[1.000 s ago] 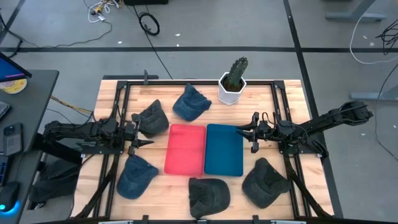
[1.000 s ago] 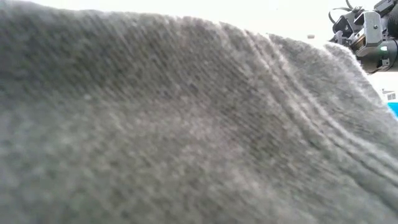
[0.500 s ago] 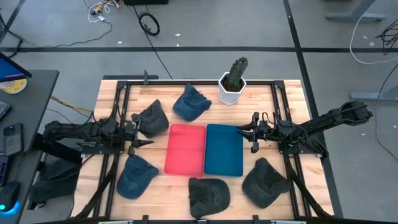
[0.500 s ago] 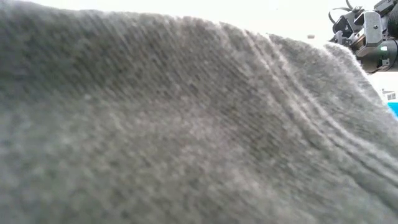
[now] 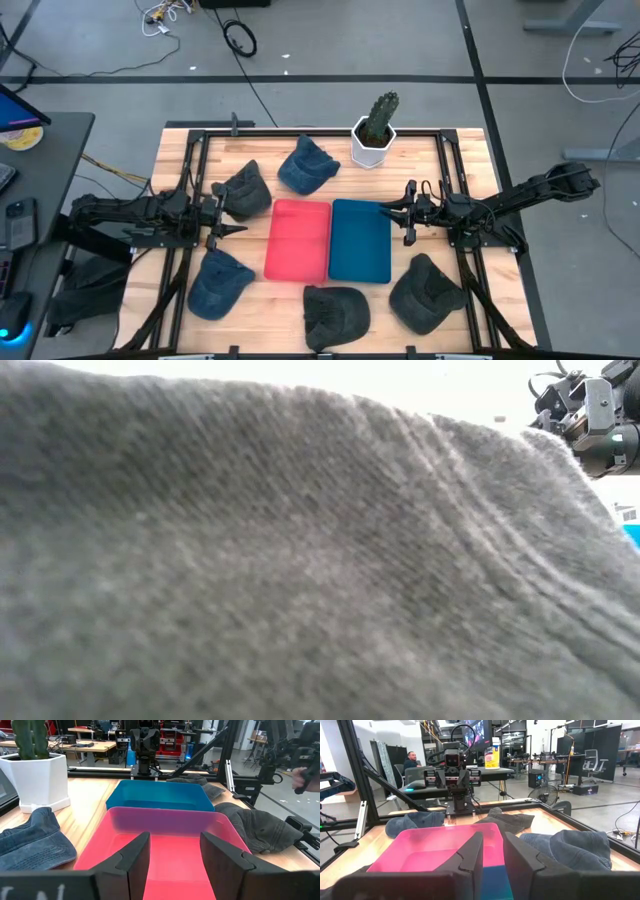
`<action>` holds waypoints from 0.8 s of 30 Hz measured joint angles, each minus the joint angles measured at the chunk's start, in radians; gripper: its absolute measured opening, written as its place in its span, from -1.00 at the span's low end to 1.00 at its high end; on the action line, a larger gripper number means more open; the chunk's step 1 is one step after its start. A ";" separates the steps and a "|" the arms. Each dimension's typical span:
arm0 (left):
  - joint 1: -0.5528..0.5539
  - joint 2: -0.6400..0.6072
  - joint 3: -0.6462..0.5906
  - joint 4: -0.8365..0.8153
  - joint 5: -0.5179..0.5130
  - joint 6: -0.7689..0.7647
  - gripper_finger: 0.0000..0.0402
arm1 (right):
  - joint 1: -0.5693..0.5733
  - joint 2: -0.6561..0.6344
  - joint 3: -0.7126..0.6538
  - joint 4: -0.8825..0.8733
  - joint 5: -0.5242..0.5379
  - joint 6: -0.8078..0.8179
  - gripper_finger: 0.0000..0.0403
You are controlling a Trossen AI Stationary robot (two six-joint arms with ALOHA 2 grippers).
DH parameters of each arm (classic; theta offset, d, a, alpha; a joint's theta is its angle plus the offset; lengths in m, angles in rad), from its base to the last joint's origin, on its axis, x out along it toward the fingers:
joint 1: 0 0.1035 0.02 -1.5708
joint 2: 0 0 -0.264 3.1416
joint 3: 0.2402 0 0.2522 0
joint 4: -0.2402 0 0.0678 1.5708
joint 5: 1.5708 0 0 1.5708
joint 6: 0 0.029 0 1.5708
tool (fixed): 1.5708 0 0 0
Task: Pick & Place hat
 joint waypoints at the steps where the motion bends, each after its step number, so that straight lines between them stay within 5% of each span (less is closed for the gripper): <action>1: 0.000 0.000 0.000 0.000 0.000 0.000 -0.12 | 0.000 0.000 0.000 0.000 0.000 0.004 -0.60; 11: 0.000 0.000 0.000 0.000 0.000 0.000 -0.12 | -0.004 0.000 0.000 0.087 -0.006 -0.113 -0.60; 24: 0.000 0.000 0.000 0.000 0.000 0.000 -0.12 | -0.004 -0.003 0.003 0.609 -0.006 -0.313 -0.60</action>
